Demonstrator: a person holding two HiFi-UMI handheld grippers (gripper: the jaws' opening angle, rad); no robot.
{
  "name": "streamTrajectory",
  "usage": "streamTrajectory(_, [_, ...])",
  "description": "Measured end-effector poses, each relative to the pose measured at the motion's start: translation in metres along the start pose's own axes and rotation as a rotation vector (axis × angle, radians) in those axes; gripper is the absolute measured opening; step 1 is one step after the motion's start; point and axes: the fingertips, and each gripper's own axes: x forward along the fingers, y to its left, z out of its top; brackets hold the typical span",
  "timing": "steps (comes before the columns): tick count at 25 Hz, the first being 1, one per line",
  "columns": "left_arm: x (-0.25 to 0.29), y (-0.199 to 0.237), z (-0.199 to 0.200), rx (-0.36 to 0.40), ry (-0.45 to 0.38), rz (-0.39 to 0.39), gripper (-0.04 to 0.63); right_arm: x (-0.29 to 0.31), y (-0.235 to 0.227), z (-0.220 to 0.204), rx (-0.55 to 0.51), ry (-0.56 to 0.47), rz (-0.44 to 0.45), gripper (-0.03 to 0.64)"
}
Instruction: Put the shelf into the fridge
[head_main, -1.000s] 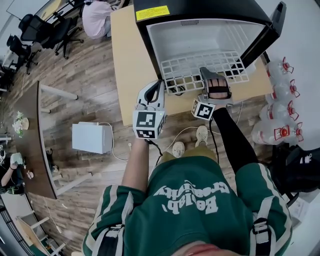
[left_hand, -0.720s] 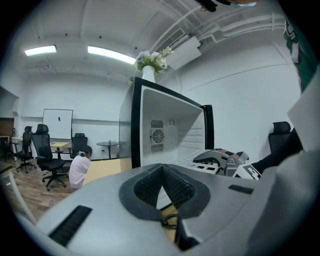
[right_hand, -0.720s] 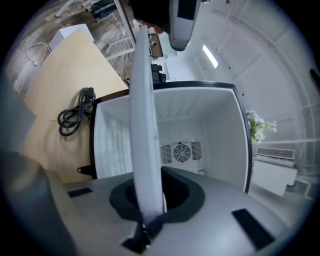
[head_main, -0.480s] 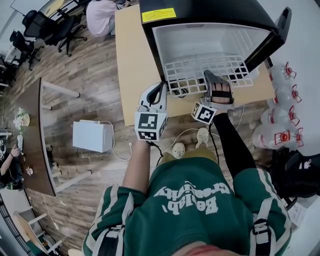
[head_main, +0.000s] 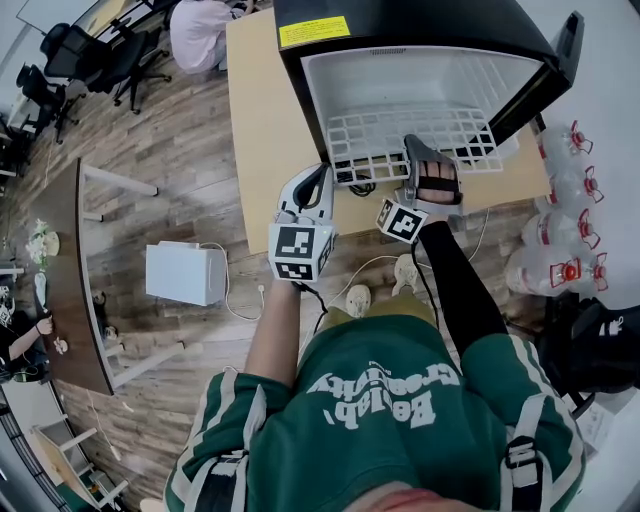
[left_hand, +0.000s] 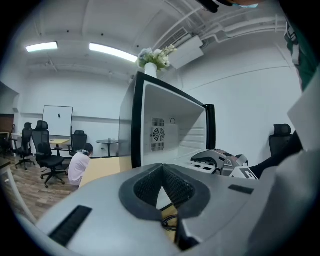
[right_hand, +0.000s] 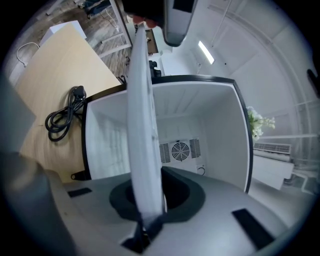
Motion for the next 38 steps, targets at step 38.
streamTrajectory(38, [0.038,0.030,0.003,-0.048,0.010,0.096,-0.002,0.076,0.005,0.014,-0.017,-0.103,-0.012,0.028])
